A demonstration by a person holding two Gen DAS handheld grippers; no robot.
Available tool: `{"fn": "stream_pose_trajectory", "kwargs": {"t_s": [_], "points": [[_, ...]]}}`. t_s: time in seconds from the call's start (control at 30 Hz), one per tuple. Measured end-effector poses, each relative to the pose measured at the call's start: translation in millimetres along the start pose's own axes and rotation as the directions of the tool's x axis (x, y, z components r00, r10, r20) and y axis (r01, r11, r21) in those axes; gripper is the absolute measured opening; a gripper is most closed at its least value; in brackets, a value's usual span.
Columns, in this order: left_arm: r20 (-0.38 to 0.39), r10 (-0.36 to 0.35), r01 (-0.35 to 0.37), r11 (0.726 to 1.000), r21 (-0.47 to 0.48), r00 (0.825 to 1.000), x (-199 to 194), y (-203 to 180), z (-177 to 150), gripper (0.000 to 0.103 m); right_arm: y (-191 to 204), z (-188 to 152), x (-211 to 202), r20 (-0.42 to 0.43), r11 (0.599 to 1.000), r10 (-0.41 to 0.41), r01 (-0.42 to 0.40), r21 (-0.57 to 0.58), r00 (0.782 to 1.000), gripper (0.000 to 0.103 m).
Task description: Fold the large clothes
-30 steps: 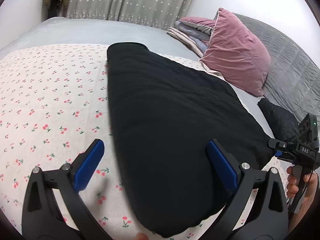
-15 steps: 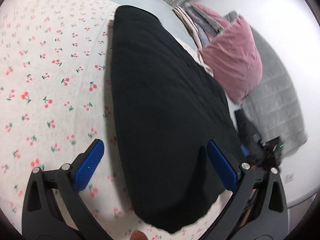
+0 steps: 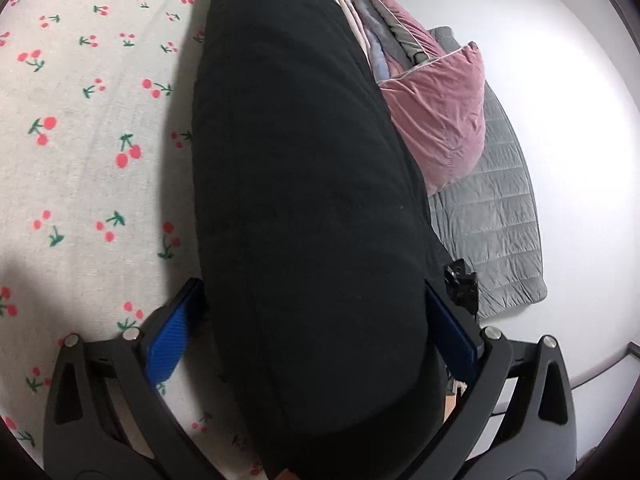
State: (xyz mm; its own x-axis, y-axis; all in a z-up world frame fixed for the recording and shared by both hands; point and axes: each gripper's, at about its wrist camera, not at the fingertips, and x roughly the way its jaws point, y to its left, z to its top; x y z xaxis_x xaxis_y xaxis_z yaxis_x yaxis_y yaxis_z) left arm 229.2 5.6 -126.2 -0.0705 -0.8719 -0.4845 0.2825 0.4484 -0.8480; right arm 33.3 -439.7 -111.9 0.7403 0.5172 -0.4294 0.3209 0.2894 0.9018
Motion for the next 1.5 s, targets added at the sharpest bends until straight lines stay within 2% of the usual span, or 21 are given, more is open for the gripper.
{"fn": "stream_pose_trajectory", "kwargs": {"t_s": [0.1,0.37,0.47,0.6,0.7,0.83,0.97,1.13,1.23,1.37,1.5], "points": [[-0.007,-0.011,0.011,1.000,0.001,1.000,0,-1,0,0.103,2,1,6,-0.016,1.000,0.009,-0.009,-0.015,1.000,0.090],[0.043,-0.042,0.040,0.998,0.048,0.998,-7,1,-3,0.103,20,-6,25,-0.059,0.993,0.011,-0.018,-0.119,0.998,0.089],[0.065,-0.061,0.056,0.996,0.070,0.996,-8,-3,-5,0.100,24,-11,32,-0.082,0.990,0.037,-0.048,-0.133,0.996,0.081],[0.089,-0.076,0.071,0.996,0.058,0.993,-13,-6,-5,0.093,21,-12,30,-0.067,0.988,0.110,-0.116,-0.104,0.992,0.069],[0.100,-0.069,0.062,0.996,0.065,0.993,-20,-10,-6,0.089,29,-17,27,-0.050,0.980,0.148,-0.154,-0.128,0.988,0.062],[0.124,-0.060,0.051,0.996,0.069,0.991,-38,-15,-8,0.087,50,-27,30,-0.035,0.969,0.171,-0.174,-0.175,0.985,0.059],[0.155,-0.053,0.045,0.997,0.060,0.986,-64,-15,-11,0.087,76,-41,38,-0.058,0.951,0.189,-0.197,-0.239,0.980,0.059],[0.232,-0.048,0.035,0.998,0.060,0.972,-116,-10,-20,0.086,117,-63,61,-0.105,0.918,0.201,-0.224,-0.327,0.974,0.058],[0.289,-0.040,0.024,0.998,0.056,0.957,-155,-3,-27,0.086,145,-82,84,-0.138,0.895,0.221,-0.257,-0.364,0.965,0.058],[0.368,-0.024,0.004,0.999,0.054,0.930,-206,10,-36,0.086,180,-105,117,-0.179,0.861,0.241,-0.296,-0.414,0.954,0.058],[0.457,-0.004,-0.023,0.998,0.054,0.890,-260,24,-40,0.086,222,-126,162,-0.239,0.816,0.262,-0.347,-0.463,0.935,0.058]]}}
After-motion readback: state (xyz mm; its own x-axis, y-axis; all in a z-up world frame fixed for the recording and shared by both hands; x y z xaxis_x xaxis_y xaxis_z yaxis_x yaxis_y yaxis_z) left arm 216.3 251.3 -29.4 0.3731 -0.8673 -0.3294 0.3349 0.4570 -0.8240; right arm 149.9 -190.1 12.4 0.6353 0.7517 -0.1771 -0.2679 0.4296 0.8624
